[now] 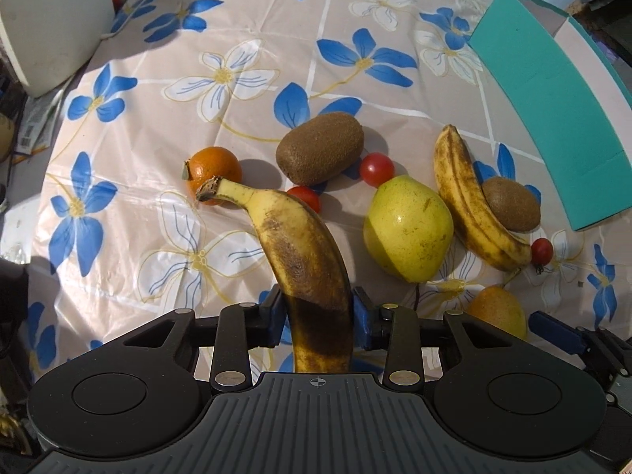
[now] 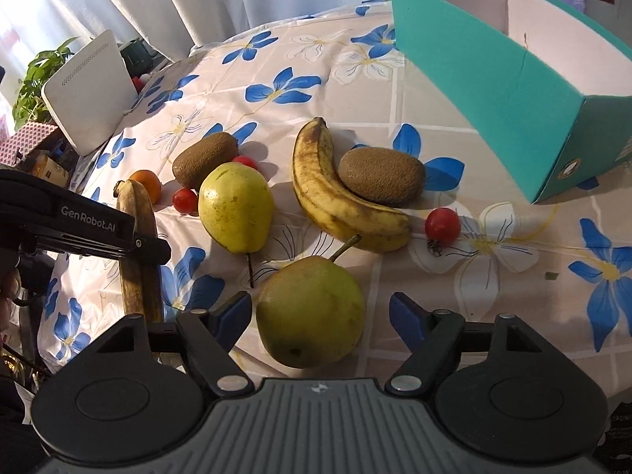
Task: Organize fruits
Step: 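Lift the banana and pear and carry both toward the teal box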
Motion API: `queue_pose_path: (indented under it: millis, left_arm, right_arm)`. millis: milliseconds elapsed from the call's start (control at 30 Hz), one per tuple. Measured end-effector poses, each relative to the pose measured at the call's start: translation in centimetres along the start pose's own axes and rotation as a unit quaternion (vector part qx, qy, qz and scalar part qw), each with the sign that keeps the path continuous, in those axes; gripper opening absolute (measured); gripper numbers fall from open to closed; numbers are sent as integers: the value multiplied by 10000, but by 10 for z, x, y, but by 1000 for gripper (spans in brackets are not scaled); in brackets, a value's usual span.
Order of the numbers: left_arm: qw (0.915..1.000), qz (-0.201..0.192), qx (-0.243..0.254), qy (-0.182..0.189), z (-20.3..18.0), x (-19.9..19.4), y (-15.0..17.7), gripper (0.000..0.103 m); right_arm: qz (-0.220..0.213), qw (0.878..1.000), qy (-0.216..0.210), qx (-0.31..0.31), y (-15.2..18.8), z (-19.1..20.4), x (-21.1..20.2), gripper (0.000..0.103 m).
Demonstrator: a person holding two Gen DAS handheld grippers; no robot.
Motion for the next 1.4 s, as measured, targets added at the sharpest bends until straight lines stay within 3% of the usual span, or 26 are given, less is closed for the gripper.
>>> queue_pose_path:
  millis: [300, 333, 700, 967, 1267, 1400]
  left_arm:
    - [9999, -131, 12, 105, 7, -10, -4, 38]
    - [9998, -147, 30, 107, 7, -12, -5, 38]
    - [9974, -532, 483, 36, -15, -39, -33, 38]
    - [9877, -972, 1200, 241, -76, -64, -74, 38]
    - [9738, -1419, 1756, 286, -154, -76, -131, 38]
    - [9661, -1599, 1971, 467, -190, -80, -155, 38]
  right_arm:
    - [322, 9993, 197, -84, 6, 5, 26, 72]
    - [339, 9991, 234, -108, 7, 5, 30, 66]
    - [-199, 9995, 233, -73, -3, -2, 11, 64]
    - [-926, 9951, 284, 203, -32, -16, -35, 64]
    - [-1430, 9847, 541, 833, -46, -59, -67, 64]
    - [-1615, 9787, 696, 1057, -50, -77, -80, 64]
Point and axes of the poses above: each gripper's, at about its wrist camera, not at the fingertips, and x roughly the way its jaws point, z to its left, y to its underside, the point moved 9 cm from there along x, roughly the way its jaws point, and after that the axes turned 10 degrees about x, right-handed, at the moved point
